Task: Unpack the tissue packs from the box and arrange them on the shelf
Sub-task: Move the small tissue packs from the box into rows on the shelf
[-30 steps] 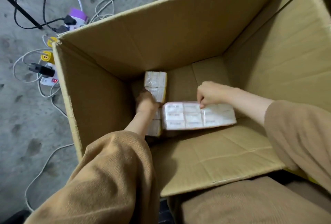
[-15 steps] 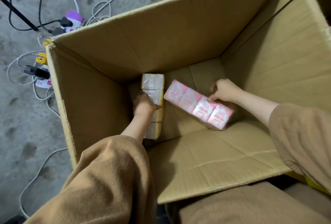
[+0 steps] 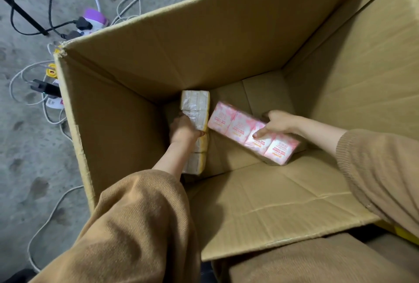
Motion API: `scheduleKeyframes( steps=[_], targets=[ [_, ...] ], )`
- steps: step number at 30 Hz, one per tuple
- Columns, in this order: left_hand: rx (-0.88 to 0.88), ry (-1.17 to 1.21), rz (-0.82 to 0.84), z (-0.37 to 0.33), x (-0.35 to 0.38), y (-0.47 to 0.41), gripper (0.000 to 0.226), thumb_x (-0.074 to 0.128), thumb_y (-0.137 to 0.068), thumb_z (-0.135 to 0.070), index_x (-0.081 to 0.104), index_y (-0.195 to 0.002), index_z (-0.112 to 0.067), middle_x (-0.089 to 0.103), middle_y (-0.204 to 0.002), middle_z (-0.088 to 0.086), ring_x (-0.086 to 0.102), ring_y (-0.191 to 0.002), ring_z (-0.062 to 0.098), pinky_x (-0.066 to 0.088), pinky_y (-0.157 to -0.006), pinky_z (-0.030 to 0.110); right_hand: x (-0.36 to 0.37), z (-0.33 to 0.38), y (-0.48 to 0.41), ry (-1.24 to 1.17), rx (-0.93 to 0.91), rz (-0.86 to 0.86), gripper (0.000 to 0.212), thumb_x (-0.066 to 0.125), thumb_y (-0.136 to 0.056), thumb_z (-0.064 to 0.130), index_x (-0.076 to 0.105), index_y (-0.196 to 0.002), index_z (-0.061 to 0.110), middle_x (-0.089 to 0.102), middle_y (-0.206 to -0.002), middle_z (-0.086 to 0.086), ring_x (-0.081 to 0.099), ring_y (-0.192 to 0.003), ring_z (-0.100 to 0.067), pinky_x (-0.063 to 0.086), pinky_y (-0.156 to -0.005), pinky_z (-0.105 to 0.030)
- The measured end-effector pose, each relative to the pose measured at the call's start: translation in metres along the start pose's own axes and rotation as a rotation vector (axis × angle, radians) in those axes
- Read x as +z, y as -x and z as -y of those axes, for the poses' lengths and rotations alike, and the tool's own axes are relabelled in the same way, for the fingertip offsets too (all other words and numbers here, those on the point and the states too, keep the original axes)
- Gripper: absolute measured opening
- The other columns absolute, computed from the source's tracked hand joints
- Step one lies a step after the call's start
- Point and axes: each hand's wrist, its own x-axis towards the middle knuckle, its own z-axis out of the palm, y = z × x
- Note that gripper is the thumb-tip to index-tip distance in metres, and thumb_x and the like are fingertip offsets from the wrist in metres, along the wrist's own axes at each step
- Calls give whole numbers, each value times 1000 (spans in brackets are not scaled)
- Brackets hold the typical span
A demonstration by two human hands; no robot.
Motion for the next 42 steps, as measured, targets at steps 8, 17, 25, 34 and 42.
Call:
scheduleKeyframes(
  steps=[8, 17, 25, 34, 42],
  targets=[
    [-7, -16, 2, 0, -2, -2, 68, 77, -76, -29, 46, -130, -1, 56, -131, 15, 55, -121, 30, 50, -93, 34, 3, -1, -2, -13, -5, 78, 59, 72, -76, 29, 46, -124, 6, 60, -119, -13, 63, -98, -29, 53, -87, -37],
    [-13, -6, -3, -1, -1, 0, 70, 77, -77, -28, 43, -132, -2, 54, -133, 15, 52, -124, 31, 49, -95, 36, -18, 12, 6, 273, 18, 49, 47, 69, -80, 24, 51, -119, 3, 59, -105, -10, 59, -94, -28, 47, -74, -30],
    [17, 8, -9, 1, 0, 1, 65, 77, -76, -26, 48, -128, -1, 56, -130, 18, 54, -121, 33, 50, -93, 38, 6, 57, 18, 959, -791, -245, 33, 41, -88, 0, 53, -119, 5, 53, -127, -10, 48, -122, -27, 40, -95, -35],
    [53, 4, -25, 4, -4, 7, 61, 76, -76, -27, 49, -126, -5, 58, -126, 16, 58, -116, 32, 52, -89, 38, 12, 35, -11, 1653, -630, -28, 36, 37, -96, 6, 51, -129, 7, 37, -149, -5, 8, -147, -20, 2, -120, -38],
    [372, -175, 58, 1, 7, 23, 74, 66, -85, -20, 25, -146, -10, 47, -137, 17, 47, -126, 31, 41, -101, 36, -43, 7, -14, 1400, -855, -462, 29, 43, -56, 1, 63, -35, 7, 60, -40, -8, 64, -47, -23, 47, -32, -17]
  ],
)
